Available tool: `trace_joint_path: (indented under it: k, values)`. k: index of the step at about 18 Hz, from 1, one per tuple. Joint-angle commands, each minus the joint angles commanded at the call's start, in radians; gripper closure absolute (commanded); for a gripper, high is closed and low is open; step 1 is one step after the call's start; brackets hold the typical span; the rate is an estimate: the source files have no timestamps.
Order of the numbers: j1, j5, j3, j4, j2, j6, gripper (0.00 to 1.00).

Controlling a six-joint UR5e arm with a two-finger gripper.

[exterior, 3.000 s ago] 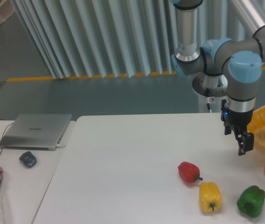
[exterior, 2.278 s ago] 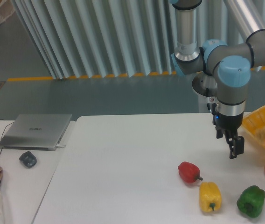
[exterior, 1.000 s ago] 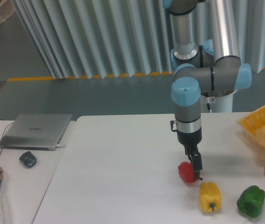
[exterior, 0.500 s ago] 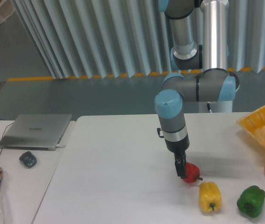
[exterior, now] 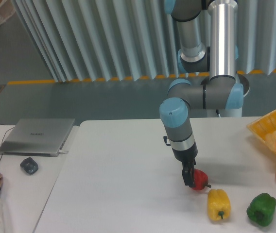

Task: Place the red peppers in a basket
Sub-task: 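Lower the gripper around the red pepper and close on it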

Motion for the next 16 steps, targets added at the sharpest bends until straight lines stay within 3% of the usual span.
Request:
trace_joint_path:
  k: [2, 6, 7, 9, 10, 12, 16]
  values:
    - [0.011, 0.002, 0.0, 0.0, -0.006, 0.017, 0.0]
    - [0.014, 0.038, -0.002, 0.0, -0.015, 0.017, 0.23]
    - [0.014, 0.041, -0.002, 0.0, -0.014, 0.008, 0.4]
    - [0.014, 0.04, -0.002, -0.002, -0.009, 0.009, 0.41]
    - [0.014, 0.04, -0.002, -0.005, -0.008, 0.005, 0.51]
    - [0.014, 0.04, -0.002, -0.017, -0.005, -0.003, 0.6]
    - [0.026, 0.029, 0.002, -0.04, 0.021, -0.015, 0.6]
